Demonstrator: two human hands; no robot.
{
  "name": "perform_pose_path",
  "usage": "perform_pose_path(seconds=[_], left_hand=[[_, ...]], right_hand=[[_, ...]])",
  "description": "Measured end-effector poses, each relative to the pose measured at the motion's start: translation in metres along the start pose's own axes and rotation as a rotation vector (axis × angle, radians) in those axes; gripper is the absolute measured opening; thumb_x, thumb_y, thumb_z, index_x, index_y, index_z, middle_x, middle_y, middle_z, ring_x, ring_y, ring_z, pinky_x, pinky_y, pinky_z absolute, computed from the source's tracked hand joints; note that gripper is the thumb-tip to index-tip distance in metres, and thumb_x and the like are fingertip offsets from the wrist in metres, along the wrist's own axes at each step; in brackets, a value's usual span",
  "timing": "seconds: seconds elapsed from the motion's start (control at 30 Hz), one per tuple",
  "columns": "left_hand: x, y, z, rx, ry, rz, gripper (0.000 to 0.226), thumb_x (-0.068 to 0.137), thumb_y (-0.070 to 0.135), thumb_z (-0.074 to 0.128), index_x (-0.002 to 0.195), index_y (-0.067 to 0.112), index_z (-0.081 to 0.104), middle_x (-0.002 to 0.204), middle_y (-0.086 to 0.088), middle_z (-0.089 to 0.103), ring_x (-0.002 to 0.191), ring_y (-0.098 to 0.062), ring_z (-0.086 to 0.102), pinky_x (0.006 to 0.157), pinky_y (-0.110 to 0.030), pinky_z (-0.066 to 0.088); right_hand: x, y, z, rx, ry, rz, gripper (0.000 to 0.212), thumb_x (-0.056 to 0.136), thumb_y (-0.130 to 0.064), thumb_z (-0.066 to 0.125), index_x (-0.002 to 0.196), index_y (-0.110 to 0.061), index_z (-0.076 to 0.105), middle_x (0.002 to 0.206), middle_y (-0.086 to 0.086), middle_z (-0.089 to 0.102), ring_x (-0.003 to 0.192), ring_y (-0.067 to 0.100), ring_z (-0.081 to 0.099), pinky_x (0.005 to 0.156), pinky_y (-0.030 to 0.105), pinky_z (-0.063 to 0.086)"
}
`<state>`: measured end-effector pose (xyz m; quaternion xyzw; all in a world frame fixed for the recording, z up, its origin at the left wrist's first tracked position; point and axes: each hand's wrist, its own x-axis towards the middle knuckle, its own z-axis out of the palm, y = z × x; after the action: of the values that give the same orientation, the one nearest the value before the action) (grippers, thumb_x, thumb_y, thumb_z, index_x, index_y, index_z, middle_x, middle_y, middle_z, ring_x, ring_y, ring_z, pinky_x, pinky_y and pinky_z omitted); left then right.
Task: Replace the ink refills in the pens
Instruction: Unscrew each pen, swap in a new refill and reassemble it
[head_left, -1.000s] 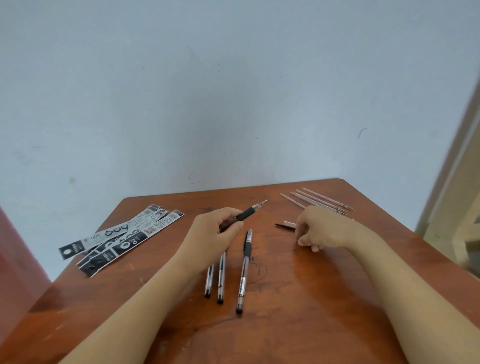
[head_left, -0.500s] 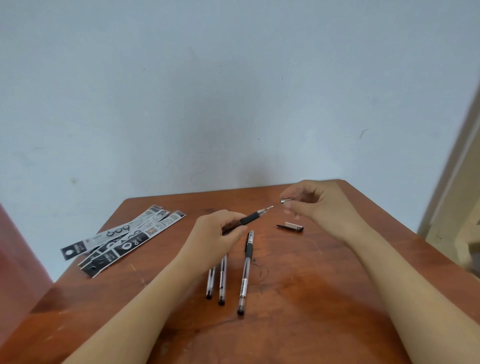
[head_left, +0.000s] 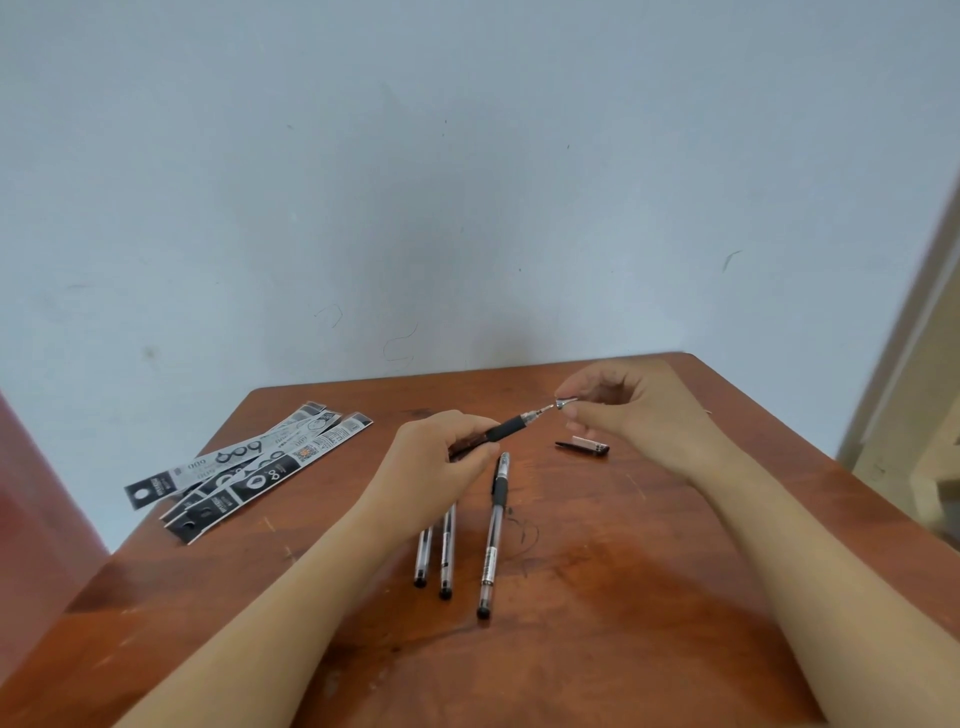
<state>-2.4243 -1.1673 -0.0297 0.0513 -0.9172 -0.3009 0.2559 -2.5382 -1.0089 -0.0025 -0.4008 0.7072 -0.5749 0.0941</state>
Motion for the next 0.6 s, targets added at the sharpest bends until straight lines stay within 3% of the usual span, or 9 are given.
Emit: perform_pose_path(seconds=[0.2,0.33,0.43,0.6], left_hand=[[0.0,-0.001,0.001,-0.01,-0.011,0.01,0.025,0.085,0.013,0.058,0.108,0.023,0.064,0.071,0.013,0.054,0.062,-0.002,0.047,0.061,-0.006,0.037],[-0.001,-0.002,0.002,-0.013,-0.03,0.032,0.028,0.084,0.012,0.06,0.109,0.024,0.064,0.071,0.013,0.055,0.064,0.005,0.049,0.06,-0.008,0.039],[-0.001,-0.004,0.002,0.002,-0.044,0.039,0.028,0.084,0.012,0.059,0.11,0.025,0.064,0.072,0.01,0.057,0.06,-0.001,0.049,0.058,-0.011,0.038],[-0.002,-0.006,0.004,0.043,-0.057,0.064,0.027,0.084,0.011,0.059,0.107,0.023,0.066,0.078,0.0,0.063,0.069,-0.01,0.054,0.065,-0.021,0.042]], right_hand=[[-0.001,0.001,0.005,-0.048,-0.047,-0.006,0.028,0.08,0.002,0.064,0.071,-0.024,0.064,0.052,-0.015,0.065,0.052,-0.004,0.061,0.053,0.009,0.047],[-0.001,0.003,0.01,-0.14,-0.105,-0.025,0.022,0.081,-0.004,0.065,0.073,-0.025,0.065,0.051,-0.012,0.063,0.05,-0.003,0.057,0.053,0.011,0.046],[0.0,0.004,0.011,-0.162,-0.105,-0.034,0.019,0.082,-0.007,0.065,0.074,-0.024,0.065,0.052,-0.011,0.062,0.05,-0.003,0.057,0.054,0.012,0.048],[-0.001,0.006,0.015,-0.339,-0.149,-0.07,0.012,0.086,-0.018,0.061,0.076,-0.025,0.062,0.045,-0.028,0.055,0.044,-0.007,0.052,0.05,0.004,0.038]])
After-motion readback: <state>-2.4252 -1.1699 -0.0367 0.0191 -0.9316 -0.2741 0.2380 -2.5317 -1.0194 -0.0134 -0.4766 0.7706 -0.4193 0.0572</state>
